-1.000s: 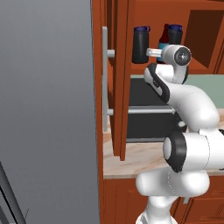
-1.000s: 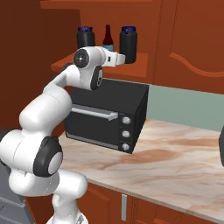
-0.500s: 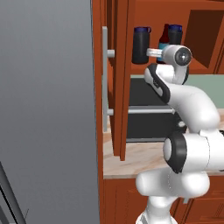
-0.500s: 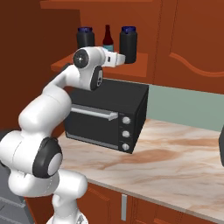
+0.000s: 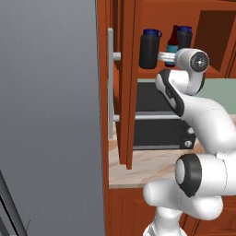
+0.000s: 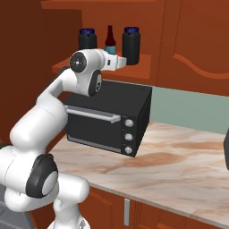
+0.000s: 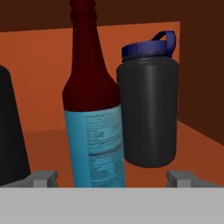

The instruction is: Pick the water bottle, water bottle, beer from the counter and place them in the open cabinet.

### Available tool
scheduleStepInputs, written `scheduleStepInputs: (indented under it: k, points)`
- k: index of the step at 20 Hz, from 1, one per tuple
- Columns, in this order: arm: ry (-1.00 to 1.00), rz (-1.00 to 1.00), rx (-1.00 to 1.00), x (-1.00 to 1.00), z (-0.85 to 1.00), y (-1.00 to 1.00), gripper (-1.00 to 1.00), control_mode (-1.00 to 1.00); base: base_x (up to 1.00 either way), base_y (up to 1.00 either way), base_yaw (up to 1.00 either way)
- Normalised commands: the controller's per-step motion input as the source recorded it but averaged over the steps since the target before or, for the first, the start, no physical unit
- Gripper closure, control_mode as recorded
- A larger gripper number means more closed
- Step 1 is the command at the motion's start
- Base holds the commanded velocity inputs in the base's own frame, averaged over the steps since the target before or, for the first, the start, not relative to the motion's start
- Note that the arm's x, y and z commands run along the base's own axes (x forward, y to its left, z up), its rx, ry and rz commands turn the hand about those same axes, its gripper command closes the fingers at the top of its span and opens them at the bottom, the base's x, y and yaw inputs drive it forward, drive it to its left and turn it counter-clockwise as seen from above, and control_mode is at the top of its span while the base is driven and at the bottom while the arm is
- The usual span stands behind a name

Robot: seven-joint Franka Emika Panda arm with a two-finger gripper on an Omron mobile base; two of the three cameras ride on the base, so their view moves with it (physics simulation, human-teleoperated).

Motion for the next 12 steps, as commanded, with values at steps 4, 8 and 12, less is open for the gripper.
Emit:
scheduleStepInputs:
  k: [4, 8, 12]
  points:
    - [0.0, 0.0, 0.0, -0.46, 0.06, 0.0, -1.0, -1.0, 0.0, 0.0, 0.0]
    - [0.0, 0.01, 0.0, -0.56, 0.09, 0.0, -1.0, -1.0, 0.0, 0.0, 0.0]
    - [0.0, 0.05, 0.0, -0.73, 0.13, 0.0, -1.0, -1.0, 0.0, 0.0, 0.0]
